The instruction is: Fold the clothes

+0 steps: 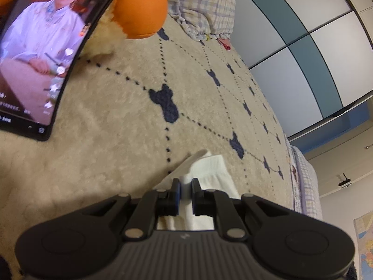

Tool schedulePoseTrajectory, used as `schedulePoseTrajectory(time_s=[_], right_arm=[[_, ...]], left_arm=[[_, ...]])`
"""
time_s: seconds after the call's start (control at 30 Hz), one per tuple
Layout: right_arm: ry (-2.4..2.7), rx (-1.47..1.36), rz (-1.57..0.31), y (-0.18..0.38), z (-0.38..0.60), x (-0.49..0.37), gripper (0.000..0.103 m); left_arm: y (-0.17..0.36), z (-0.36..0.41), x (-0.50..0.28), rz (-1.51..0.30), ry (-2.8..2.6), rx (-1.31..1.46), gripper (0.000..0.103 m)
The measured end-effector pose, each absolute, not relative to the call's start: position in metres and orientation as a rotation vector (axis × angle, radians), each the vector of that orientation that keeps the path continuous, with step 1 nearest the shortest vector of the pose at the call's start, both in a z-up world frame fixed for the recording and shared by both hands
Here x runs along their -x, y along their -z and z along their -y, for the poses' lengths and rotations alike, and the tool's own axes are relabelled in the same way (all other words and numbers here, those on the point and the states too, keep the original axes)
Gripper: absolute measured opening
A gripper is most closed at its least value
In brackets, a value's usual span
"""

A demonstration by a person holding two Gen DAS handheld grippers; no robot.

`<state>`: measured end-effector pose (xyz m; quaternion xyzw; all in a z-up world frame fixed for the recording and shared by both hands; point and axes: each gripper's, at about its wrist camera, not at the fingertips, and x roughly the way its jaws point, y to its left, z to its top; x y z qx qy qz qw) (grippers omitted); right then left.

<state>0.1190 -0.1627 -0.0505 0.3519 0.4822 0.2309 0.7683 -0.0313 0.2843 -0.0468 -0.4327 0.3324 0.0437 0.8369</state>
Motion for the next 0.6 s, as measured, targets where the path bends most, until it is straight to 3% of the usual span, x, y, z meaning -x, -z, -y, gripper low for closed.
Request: schedulePoseTrajectory(time_s=[0.27, 0.47, 0.53, 0.6], right_arm=[[-0.489, -1.019, -1.082, 0.068, 0.178, -0.132, 0.004], [-0.500, -1.017, -1.157, 0.072, 0.176, -0.129, 0.010], [-0.513, -1.008, -1.153, 0.067, 0.177, -0.127, 0.028], [-0.518, -0.993, -1.137, 0.062, 0.178, -0.125, 0.035]], left_arm=[[0.052, -0.291, 0.031, -0.701, -0.086, 0.982, 0.009], [0.051, -0.289, 0.029, -0.714, -0.083, 0.969, 0.009], [0.050, -0.288, 0.030, -0.715, -0.082, 0.963, 0.009], [0.050, -0.288, 0.030, -0.716, -0.082, 0.962, 0.009]])
